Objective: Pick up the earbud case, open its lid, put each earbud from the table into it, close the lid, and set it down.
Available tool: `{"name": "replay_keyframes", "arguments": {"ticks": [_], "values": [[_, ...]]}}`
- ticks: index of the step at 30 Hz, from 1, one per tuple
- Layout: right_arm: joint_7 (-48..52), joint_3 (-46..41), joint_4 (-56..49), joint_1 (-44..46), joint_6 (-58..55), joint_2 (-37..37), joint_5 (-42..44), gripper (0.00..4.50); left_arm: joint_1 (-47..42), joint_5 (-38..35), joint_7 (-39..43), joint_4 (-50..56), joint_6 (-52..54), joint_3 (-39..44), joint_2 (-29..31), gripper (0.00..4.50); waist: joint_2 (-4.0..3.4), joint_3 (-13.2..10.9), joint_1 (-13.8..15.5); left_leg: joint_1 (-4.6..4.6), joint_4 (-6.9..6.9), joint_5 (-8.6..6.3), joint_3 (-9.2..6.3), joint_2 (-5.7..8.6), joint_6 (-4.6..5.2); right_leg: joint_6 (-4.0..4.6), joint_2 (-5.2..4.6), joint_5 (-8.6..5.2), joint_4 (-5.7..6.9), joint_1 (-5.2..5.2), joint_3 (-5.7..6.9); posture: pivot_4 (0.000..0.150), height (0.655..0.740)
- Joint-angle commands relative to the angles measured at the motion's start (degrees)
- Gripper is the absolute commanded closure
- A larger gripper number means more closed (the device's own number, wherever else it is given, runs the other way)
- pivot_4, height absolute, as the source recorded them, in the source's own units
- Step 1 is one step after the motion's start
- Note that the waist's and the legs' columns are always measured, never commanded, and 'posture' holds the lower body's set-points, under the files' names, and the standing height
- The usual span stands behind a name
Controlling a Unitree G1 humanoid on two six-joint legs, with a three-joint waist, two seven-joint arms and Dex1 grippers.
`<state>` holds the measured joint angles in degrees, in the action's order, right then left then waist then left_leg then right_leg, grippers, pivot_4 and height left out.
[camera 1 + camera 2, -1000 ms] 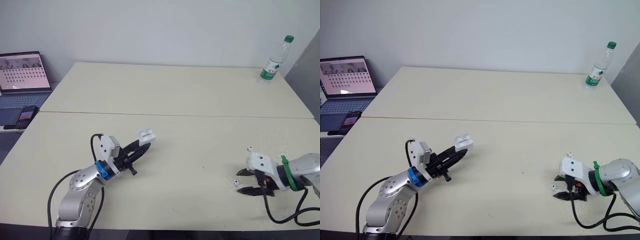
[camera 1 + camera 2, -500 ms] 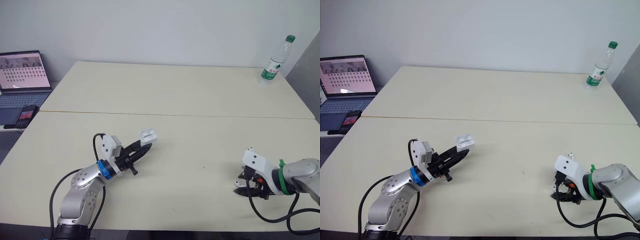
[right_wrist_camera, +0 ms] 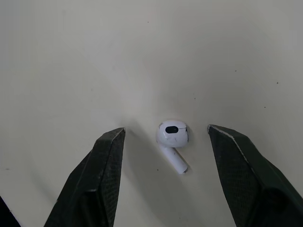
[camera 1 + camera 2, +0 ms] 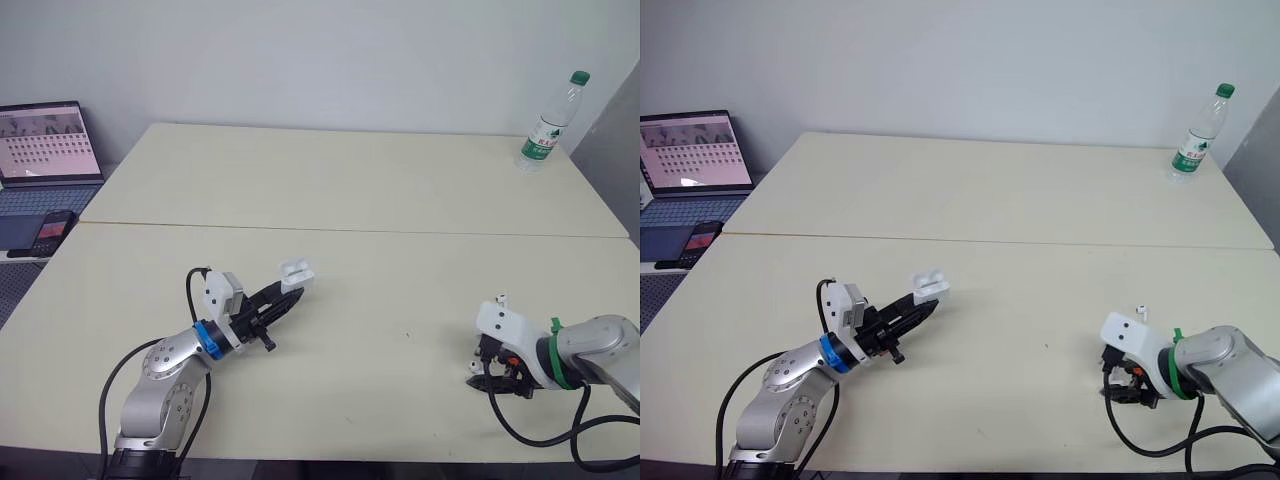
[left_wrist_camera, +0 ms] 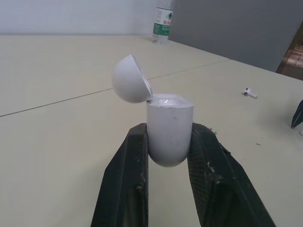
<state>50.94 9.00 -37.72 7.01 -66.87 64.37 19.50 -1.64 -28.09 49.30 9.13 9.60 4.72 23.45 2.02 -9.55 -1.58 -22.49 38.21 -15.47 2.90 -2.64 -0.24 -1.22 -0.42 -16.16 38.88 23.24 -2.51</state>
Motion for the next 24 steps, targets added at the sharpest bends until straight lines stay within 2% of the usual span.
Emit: {"name": "replay_keyframes", "arguments": {"ticks": [1,5,6,8,13,22,24], "values": [[-0.9,1.1,-1.7,0.4,-0.5,1.7,-0.2,1.62,-0.1,-0.2,0.1,1.8,-0.8,0.1,0.3,3.73,0.0,0.0,0.0,0.0,0.0,0.0,0.0,0.0,0.0,0.0,0.0,0.0,0.0,0.0,0.0,0.15,0.7362],[-1.5,2.2,-3.1,0.7,-0.7,2.2,0.1,1.62,-0.3,-0.2,0.1,1.7,-0.8,0.1,0.3,3.73,0.0,0.0,0.0,-0.01,-0.01,0.0,0.0,0.0,0.0,0.01,0.0,0.0,-0.01,0.0,0.0,0.15,0.7362],[-1.6,2.4,-3.3,0.8,-0.7,2.3,0.0,1.78,-0.3,-0.2,0.1,1.7,-0.8,0.1,0.3,3.73,0.0,0.0,0.0,0.0,-0.01,0.0,0.0,0.0,0.0,0.01,-0.01,0.0,-0.01,0.0,0.0,0.15,0.7362],[-1.7,2.6,-3.5,0.7,-0.7,2.6,0.1,2.22,-0.3,-0.2,0.1,1.7,-0.8,0.1,0.3,3.73,0.0,0.0,0.0,-0.01,-0.01,0.0,0.0,0.0,0.0,0.0,-0.01,0.0,-0.01,0.0,0.0,0.15,0.7362],[-2.2,3.2,-3.2,0.6,-0.1,3.0,-0.1,4.02,-0.4,-0.2,0.2,1.7,-0.7,0.0,0.3,3.73,0.01,0.0,0.0,0.0,-0.01,0.0,-0.01,-0.01,0.0,0.0,-0.01,0.0,-0.01,0.0,0.01,0.15,0.7362],[-3.3,2.2,-3.5,1.3,0.3,2.1,0.1,4.11,-0.8,-0.2,0.4,1.5,-0.8,-0.2,0.2,3.73,0.01,0.0,0.0,0.0,-0.01,0.0,0.0,-0.03,0.0,-0.09,0.0,-0.06,-0.01,0.0,0.0,0.15,0.7362],[-4.2,-0.2,-2.8,2.4,1.0,-0.2,0.8,4.11,-1.5,0.0,0.6,1.3,-0.8,-0.7,0.2,3.73,0.02,0.0,0.0,0.0,-0.01,0.0,0.0,-0.03,0.0,-0.09,0.0,-0.06,0.0,0.0,0.0,0.15,0.7362]]}}
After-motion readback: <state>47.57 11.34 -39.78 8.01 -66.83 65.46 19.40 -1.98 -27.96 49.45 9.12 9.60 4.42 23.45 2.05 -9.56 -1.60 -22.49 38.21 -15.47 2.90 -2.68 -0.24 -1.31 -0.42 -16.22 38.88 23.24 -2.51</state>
